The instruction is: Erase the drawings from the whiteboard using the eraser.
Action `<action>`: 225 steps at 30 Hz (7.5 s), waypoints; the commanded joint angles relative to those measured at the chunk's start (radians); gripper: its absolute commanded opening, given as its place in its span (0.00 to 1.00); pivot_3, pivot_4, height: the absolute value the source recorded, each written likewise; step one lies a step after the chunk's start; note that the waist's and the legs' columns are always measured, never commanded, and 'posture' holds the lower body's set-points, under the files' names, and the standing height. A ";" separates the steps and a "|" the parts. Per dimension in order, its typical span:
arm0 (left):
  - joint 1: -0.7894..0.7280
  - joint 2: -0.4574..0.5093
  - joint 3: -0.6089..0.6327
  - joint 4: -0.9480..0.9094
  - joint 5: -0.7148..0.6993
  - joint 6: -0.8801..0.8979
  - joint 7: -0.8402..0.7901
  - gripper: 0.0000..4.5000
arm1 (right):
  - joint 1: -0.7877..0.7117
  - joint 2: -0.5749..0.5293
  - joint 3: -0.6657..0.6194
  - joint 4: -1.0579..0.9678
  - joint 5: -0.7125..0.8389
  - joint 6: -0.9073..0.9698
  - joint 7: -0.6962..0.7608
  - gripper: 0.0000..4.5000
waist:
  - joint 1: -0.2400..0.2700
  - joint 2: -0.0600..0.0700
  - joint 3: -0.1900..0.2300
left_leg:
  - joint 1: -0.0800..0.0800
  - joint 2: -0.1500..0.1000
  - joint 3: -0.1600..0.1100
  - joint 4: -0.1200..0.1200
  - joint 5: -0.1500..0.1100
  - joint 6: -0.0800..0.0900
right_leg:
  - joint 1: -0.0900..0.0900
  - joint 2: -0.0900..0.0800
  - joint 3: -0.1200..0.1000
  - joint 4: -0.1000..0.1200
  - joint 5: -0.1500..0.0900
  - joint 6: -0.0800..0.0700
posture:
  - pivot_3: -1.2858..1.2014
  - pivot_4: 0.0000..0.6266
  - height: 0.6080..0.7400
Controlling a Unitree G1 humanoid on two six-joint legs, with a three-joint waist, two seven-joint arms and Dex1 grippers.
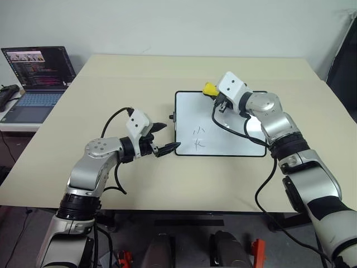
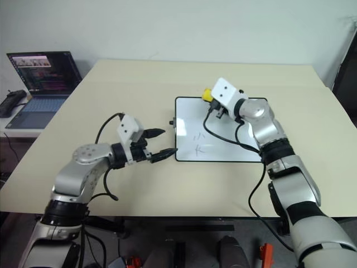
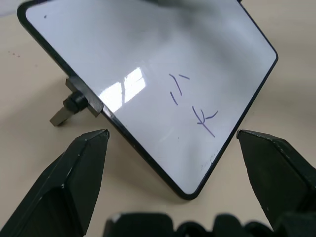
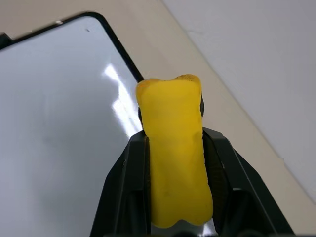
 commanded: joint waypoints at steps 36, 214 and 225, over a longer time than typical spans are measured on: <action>0.112 0.149 0.022 0.034 0.006 -0.150 -0.228 1.00 | 0.356 0.023 -0.034 -0.549 0.072 0.150 0.025 0.24 | -0.021 -0.001 0.001 | 0.001 0.002 -0.001 -0.002 -0.002 0.000 | -0.002 0.002 -0.001 0.004 -0.008 -0.003 | 0.52 0.24 1.00; 0.128 0.185 0.009 -0.051 -0.012 -0.100 -0.223 1.00 | 0.283 -0.042 0.126 -0.367 -0.200 0.018 0.006 0.23 | 0.001 -0.004 0.000 | 0.003 0.002 -0.003 -0.001 0.004 0.003 | 0.000 0.003 -0.002 0.004 -0.002 -0.005 | 0.52 0.24 1.00; 0.130 0.188 0.008 -0.053 -0.006 -0.097 -0.230 1.00 | 0.446 -0.082 0.225 -0.529 -0.194 0.057 0.242 0.23 | 0.001 -0.004 0.000 | 0.003 0.002 -0.003 -0.001 0.004 0.003 | 0.000 0.003 -0.002 0.004 -0.002 -0.005 | 0.52 0.24 1.00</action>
